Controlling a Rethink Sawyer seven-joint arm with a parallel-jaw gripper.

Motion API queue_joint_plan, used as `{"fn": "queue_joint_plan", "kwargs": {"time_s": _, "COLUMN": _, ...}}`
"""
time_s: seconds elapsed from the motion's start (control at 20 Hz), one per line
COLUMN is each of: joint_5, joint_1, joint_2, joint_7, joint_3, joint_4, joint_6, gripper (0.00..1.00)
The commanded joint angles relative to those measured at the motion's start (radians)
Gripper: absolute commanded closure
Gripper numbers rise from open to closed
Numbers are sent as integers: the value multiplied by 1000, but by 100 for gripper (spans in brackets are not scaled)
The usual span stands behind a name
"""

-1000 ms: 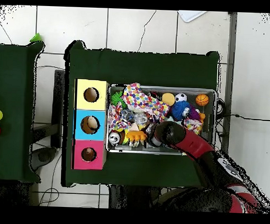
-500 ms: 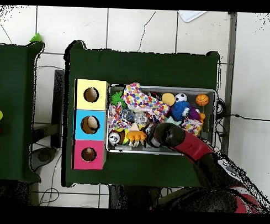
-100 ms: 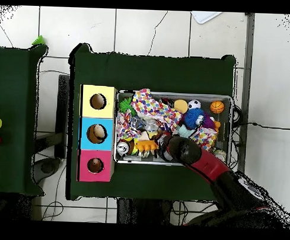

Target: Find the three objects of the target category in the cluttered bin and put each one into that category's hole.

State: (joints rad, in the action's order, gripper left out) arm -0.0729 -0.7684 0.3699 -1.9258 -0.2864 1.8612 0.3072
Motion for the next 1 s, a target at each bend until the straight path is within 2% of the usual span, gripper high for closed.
{"fn": "queue_joint_plan", "kwargs": {"time_s": 0.05, "joint_5": -56, "joint_1": -35, "joint_2": -177, "joint_7": -35, "joint_3": -140, "joint_4": 14, "joint_6": -146, "gripper": 0}}
{"fn": "queue_joint_plan", "kwargs": {"time_s": 0.65, "joint_5": -84, "joint_1": -96, "joint_2": -231, "joint_7": -43, "joint_3": -228, "joint_4": 24, "joint_6": -182, "gripper": 0}}
{"fn": "queue_joint_plan", "kwargs": {"time_s": 1.0, "joint_5": -100, "joint_1": -69, "joint_2": -229, "joint_7": -72, "joint_3": -199, "joint_4": 7, "joint_6": -224, "gripper": 0}}
